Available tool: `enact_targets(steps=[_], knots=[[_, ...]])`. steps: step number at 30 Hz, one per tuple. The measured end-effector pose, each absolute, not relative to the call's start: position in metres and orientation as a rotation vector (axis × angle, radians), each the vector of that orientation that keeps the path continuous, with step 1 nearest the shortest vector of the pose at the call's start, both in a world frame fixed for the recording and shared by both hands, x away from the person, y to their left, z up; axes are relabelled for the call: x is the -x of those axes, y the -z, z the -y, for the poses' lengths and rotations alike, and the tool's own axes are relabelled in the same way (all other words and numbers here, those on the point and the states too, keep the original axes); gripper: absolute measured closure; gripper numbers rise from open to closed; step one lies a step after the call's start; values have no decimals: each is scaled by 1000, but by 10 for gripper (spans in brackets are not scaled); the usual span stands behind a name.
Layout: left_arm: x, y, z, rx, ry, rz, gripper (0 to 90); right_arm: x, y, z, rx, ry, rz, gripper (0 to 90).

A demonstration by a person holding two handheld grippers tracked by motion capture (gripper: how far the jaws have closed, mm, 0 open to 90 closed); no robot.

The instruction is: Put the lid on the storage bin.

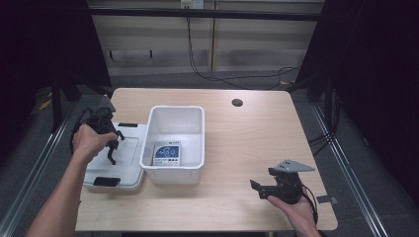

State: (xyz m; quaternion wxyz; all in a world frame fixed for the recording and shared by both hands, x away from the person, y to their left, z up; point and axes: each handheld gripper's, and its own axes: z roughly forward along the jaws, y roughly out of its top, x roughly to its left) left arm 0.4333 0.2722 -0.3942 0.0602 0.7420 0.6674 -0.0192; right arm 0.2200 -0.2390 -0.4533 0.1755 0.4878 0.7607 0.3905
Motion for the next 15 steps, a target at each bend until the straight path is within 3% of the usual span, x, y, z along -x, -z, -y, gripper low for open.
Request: enact_targets(steps=[15], knots=[[-429, 377, -279, -2283, 48, -1984, 849, -220, 453, 239, -1384, -1107, -2154, 176]])
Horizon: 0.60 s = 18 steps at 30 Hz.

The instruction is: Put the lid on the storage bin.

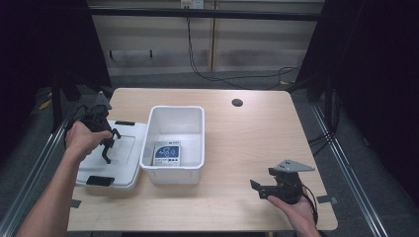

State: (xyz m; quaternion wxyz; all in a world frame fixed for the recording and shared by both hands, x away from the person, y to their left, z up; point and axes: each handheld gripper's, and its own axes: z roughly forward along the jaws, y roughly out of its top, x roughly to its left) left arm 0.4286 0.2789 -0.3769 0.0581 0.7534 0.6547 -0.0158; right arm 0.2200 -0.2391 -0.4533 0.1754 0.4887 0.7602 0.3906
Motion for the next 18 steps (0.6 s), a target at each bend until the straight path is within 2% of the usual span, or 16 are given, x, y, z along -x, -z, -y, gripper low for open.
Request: enact_targets(steps=[18], knots=[[-422, 352, -290, -2348, 10, -1917, 849, -220, 454, 240, -1384, -1107, -2153, 176]])
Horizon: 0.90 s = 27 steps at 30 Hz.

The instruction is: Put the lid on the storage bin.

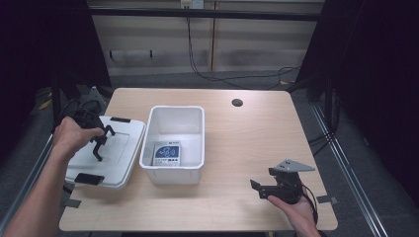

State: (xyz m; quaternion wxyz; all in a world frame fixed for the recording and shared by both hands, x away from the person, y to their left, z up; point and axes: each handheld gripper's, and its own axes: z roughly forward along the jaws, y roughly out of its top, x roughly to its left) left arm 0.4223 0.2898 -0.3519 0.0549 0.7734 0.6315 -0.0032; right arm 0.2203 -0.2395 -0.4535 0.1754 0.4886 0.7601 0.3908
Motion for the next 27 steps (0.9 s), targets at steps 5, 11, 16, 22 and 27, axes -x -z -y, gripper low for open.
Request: enact_targets(steps=[5, 11, 16, 22, 27], knots=[[-422, 347, -292, -2371, 3, -1902, 849, -220, 454, 239, -1390, -1098, -2159, 176], [-420, 339, -293, -2362, -9, -1900, 849, -220, 454, 240, -1387, -1101, -2157, 176], [-419, 331, -293, -2382, -9, -1873, 849, -220, 454, 239, -1383, -1106, -2155, 175], [-419, 323, -293, -2367, -30, -1869, 849, -220, 454, 239, -1387, -1107, -2155, 176], [-419, 315, -295, -2370, -29, -1863, 849, -220, 454, 240, -1386, -1105, -2157, 175]])
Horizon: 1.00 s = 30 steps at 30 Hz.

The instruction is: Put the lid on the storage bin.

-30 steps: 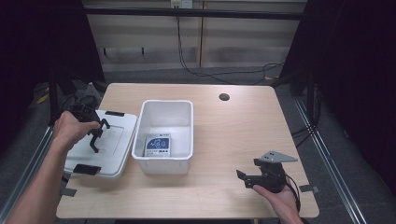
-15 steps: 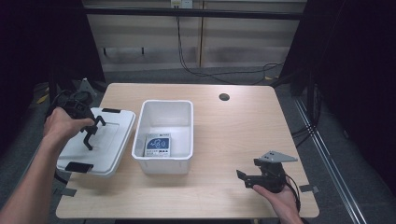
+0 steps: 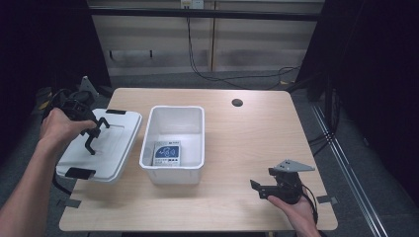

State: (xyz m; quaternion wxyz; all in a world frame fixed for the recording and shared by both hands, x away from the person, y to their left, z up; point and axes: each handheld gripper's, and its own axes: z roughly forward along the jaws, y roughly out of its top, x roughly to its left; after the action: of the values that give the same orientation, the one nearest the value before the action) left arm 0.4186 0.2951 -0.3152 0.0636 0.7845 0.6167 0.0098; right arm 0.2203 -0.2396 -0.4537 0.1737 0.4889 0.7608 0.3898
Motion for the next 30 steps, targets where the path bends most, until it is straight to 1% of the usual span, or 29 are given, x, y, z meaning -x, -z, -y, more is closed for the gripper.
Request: enact_targets(steps=[10, 17, 30], knots=[[-418, 304, -296, -2371, -34, -1842, 848, -220, 454, 240, -1385, -1106, -2159, 175], [-416, 296, -290, -2376, -46, -1814, 848, -220, 454, 239, -1385, -1103, -2161, 174], [-415, 283, -278, -2367, -18, -1770, 848, -220, 454, 239, -1388, -1098, -2167, 172]])
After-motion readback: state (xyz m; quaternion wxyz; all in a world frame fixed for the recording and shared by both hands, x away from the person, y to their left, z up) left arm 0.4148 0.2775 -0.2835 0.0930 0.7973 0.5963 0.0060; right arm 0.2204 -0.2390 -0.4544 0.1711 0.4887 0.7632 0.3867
